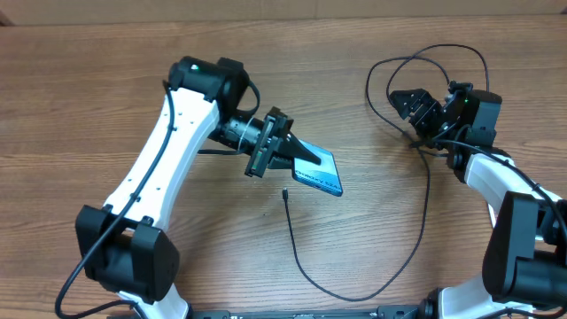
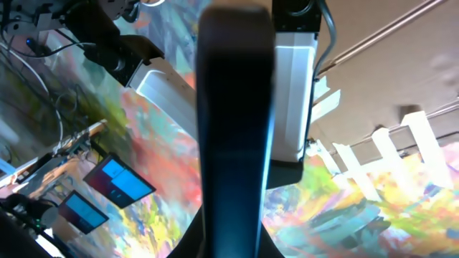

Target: Plug charger to phone and switch on socket

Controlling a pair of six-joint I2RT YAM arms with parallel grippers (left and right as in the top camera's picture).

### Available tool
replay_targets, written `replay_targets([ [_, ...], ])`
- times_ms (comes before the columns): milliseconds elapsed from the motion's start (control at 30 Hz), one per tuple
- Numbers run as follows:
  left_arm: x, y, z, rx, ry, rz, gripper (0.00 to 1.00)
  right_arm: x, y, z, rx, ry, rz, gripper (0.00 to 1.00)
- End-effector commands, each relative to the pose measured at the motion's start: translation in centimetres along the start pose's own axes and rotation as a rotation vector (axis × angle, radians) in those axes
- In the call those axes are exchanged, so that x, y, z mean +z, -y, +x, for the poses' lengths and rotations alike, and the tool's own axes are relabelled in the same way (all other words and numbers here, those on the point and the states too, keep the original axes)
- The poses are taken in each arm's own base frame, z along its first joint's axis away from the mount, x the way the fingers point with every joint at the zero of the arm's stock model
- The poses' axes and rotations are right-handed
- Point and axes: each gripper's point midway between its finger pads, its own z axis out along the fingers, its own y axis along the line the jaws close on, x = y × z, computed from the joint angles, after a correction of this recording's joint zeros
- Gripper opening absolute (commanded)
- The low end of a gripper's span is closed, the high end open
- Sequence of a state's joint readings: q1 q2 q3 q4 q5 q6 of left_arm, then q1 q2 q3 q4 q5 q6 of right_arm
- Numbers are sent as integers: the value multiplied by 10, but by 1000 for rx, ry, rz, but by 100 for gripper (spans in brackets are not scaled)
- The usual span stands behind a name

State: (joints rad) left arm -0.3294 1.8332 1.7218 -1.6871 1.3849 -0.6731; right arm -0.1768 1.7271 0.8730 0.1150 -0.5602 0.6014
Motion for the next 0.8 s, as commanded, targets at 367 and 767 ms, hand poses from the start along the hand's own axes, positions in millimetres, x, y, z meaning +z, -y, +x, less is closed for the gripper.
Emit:
replay_targets([
  [367,-9,21,22,-140,-73,108,4,0,2,-3,-11,10,8,100],
  [767,-8,21,22,-140,-72,106,5,0,2,-3,-11,10,8,100],
])
